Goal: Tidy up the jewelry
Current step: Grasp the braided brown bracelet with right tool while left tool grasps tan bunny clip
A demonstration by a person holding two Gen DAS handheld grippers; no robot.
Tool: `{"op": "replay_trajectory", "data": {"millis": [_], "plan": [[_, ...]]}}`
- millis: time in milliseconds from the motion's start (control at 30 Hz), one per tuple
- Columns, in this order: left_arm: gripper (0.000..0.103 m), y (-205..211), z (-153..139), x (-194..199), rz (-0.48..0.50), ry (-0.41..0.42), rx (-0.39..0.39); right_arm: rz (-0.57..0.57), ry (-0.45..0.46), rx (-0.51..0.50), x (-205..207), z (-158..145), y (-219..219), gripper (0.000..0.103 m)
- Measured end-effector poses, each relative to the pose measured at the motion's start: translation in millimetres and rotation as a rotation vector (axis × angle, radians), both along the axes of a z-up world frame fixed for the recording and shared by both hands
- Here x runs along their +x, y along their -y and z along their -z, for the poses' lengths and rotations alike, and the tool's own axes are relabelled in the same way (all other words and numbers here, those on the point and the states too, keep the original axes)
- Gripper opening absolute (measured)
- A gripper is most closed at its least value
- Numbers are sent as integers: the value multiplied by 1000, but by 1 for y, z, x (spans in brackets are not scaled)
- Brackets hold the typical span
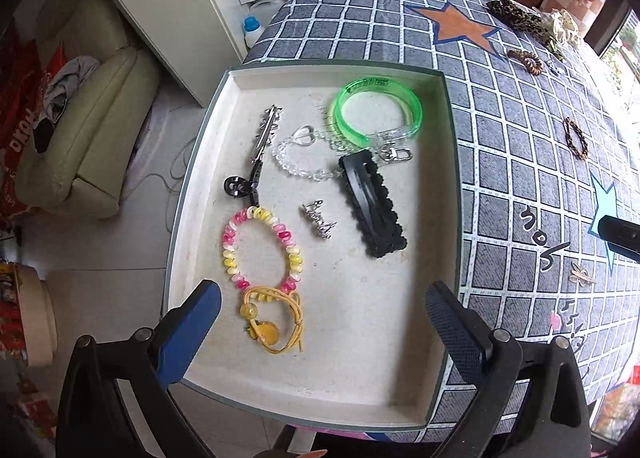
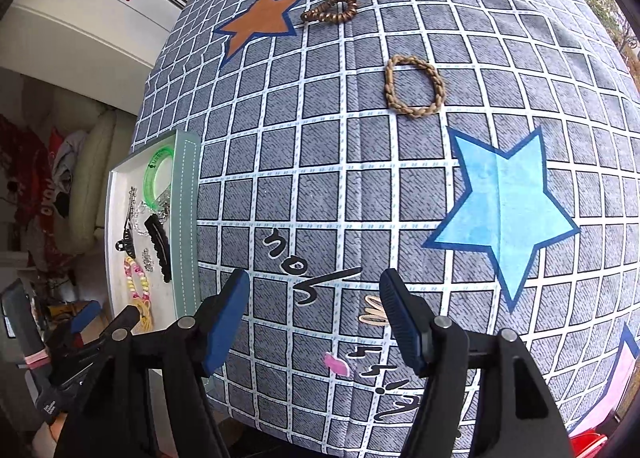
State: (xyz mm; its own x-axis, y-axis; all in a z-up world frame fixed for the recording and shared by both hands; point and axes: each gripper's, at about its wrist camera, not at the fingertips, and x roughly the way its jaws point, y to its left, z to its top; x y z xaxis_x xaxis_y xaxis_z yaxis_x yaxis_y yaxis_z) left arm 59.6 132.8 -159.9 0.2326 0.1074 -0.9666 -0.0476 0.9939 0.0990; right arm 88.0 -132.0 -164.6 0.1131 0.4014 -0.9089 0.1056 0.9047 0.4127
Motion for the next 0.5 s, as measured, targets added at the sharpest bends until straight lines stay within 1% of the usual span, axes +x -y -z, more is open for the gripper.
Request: {"op": "replay_trajectory", "data": {"millis": [267, 400, 500], "plan": [[103, 70, -19, 3, 182, 35, -59, 118, -32, -41, -19, 5, 46, 72], [103, 104, -22, 4, 249, 42, -79, 158, -32, -56, -25, 5, 65, 73], [103, 127, -20, 3, 267, 26, -90, 155, -44, -61, -25, 9, 74, 73]]}}
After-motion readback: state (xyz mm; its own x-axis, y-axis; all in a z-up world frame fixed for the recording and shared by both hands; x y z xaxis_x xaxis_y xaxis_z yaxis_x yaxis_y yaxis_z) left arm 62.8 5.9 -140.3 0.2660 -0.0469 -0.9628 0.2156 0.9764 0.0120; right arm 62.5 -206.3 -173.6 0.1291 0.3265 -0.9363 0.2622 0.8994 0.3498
